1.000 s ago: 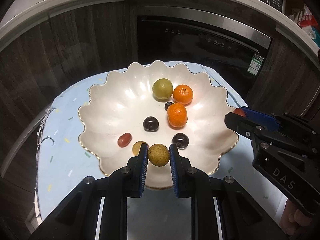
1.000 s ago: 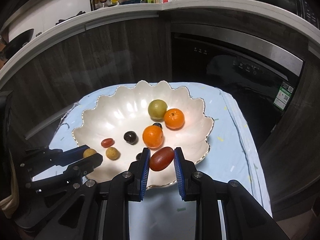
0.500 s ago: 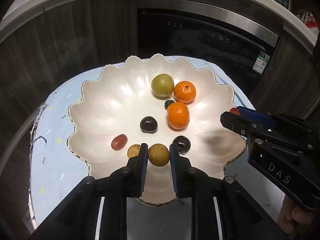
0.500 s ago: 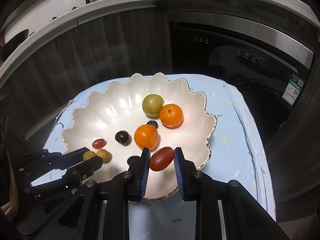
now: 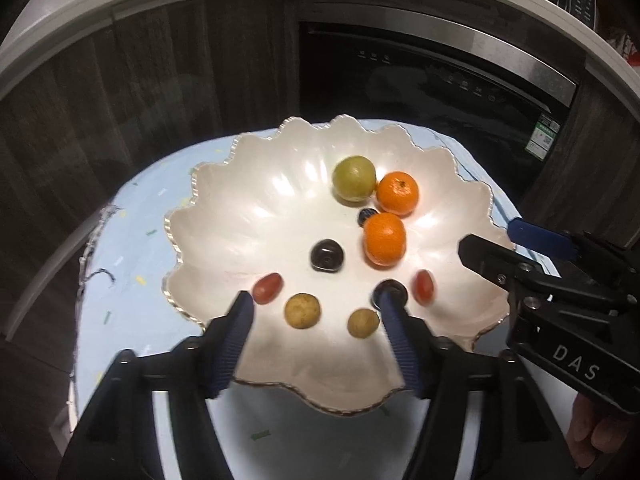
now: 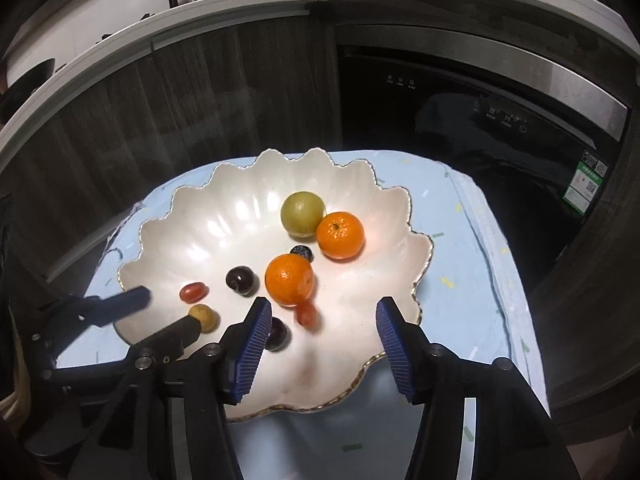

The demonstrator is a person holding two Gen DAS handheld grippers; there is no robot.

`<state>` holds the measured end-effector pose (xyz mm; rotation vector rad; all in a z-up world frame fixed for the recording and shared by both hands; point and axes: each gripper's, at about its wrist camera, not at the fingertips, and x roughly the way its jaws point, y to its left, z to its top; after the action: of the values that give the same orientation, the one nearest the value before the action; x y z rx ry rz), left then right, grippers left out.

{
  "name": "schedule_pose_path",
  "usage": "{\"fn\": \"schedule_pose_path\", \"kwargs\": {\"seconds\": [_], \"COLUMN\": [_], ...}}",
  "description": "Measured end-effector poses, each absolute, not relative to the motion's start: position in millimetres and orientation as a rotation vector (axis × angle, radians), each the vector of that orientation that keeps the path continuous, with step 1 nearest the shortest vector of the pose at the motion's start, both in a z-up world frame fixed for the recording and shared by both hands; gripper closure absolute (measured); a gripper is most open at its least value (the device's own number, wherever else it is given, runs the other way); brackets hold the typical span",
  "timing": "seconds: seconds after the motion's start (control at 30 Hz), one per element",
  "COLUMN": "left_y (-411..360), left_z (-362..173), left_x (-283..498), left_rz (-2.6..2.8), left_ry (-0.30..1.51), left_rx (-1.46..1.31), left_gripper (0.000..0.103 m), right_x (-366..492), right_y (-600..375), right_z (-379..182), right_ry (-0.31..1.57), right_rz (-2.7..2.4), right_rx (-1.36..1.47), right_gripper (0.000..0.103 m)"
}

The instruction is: Organize fruits

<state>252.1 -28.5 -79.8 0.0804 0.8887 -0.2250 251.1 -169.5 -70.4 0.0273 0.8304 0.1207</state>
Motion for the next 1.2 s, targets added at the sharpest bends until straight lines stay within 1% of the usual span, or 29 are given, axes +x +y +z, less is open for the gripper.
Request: {"fn": "schedule_pose_path", "kwargs": {"seconds": [0.03, 0.07, 0.1, 0.13, 0.2, 0.33, 0.4, 0.67, 0.8, 1.2], "left_y": [-27.8, -26.8, -25.6, -24.4, -22.6, -20.3, -19.1, -14.1, -11.0, 2.9], "left_z": [-79.1, -78.2, -77.2, -76.2, -74.5, -72.3, -70.7, -62.2, -57.2, -43.7], "left_x": [252.2, 251.8, 251.4, 250.8, 249.1, 246.7, 245.3, 236.5, 231.2, 212.1], "left_rz": [-0.217, -0.21, -0.204, -0.194, -0.175, -0.152, -0.138, -0.115, -0.097, -0.049], "left_ry": [0.888, 0.887, 0.884, 0.88, 0.874, 0.873, 0.869, 0.853, 0.842, 0.812], "left_rx": [0.083, 0.082, 0.078, 0.076, 0.076, 0.074, 0.073, 0.064, 0.062, 0.04], "left_gripper": [0.031, 0.027, 0.023, 0.021, 0.014, 0.011, 0.006, 0.005, 0.004, 0.004], "right_x": [251.2, 250.6, 250.5, 249.7, 247.8, 246.0, 245.4, 236.6, 231.1, 209.1], "right_y": [-169.5, -169.8, -170.5, -171.1, -171.7, -172.0, -172.2, -171.4, -169.9, -168.6], "right_z": [-70.2, -69.5, -68.7, -67.8, -64.7, -61.0, -59.7, -51.9, -46.0, -32.6], "right_ry": [0.831, 0.831, 0.829, 0.824, 0.806, 0.799, 0.797, 0.778, 0.761, 0.732], "right_rz": [0.119, 0.117, 0.116, 0.113, 0.099, 0.089, 0.085, 0.08, 0.067, 0.053], "right_rx": [0.025, 0.026, 0.029, 0.032, 0.028, 0.024, 0.027, 0.024, 0.018, 0.028], "right_gripper": [0.045, 0.041, 0.032, 0.026, 0.025, 0.025, 0.025, 0.025, 0.02, 0.02]}}
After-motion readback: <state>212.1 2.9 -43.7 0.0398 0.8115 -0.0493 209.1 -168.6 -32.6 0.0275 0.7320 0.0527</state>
